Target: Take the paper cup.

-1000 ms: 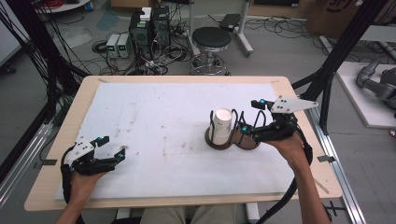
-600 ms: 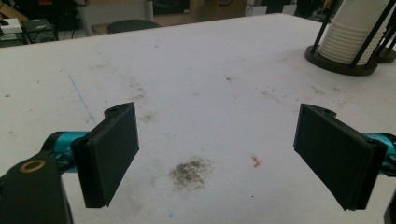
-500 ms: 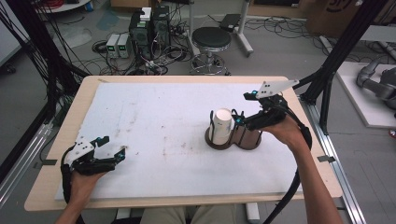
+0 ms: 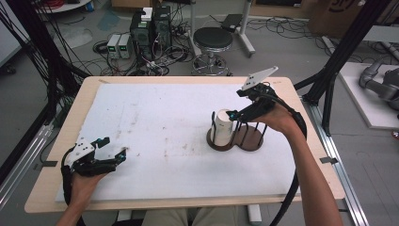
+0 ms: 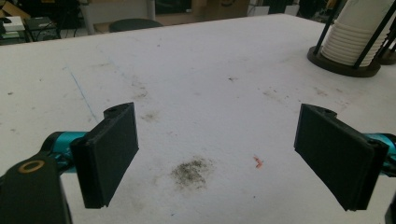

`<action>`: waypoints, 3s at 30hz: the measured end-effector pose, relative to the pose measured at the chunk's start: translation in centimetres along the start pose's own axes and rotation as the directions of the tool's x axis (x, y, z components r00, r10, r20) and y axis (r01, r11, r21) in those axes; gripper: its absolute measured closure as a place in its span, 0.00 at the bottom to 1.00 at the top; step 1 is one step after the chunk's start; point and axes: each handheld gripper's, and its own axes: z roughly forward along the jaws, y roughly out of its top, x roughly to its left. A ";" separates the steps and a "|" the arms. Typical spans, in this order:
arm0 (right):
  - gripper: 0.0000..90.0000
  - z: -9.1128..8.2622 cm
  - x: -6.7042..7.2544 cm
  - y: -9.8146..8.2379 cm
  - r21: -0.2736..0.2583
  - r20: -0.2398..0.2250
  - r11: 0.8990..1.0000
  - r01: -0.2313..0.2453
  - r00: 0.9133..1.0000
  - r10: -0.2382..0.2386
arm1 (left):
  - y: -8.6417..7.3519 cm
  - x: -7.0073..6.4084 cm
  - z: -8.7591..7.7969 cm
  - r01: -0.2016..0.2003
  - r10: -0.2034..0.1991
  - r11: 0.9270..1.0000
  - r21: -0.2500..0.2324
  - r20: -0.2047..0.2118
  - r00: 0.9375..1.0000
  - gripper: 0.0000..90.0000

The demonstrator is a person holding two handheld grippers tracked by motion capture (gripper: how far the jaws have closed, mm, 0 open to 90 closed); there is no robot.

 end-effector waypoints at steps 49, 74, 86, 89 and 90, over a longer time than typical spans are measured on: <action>0.18 5.9 -0.5 1.2 0.312 -0.125 0.949 0.045 0.992 -0.006 | 0.0 0.0 0.1 -0.003 0.003 1.000 0.008 0.004 1.000 0.15; 0.39 6.6 -0.3 1.5 0.355 -0.131 0.933 0.065 0.991 -0.020 | 0.0 0.0 0.1 -0.001 0.001 1.000 0.011 0.003 1.000 0.15; 0.39 6.2 -0.3 1.5 0.341 -0.134 0.938 0.062 0.991 -0.017 | 0.0 0.0 0.1 0.000 0.000 1.000 0.013 0.002 1.000 0.15; 0.40 5.9 -0.3 1.7 0.337 -0.133 0.940 0.060 0.991 -0.015 | 0.0 0.0 0.1 -0.002 0.002 1.000 0.012 0.002 1.000 0.15; 0.40 5.9 -0.4 1.8 0.335 -0.135 0.940 0.063 0.991 -0.019 | 0.0 0.0 0.1 -0.002 0.002 1.000 0.012 0.002 1.000 0.15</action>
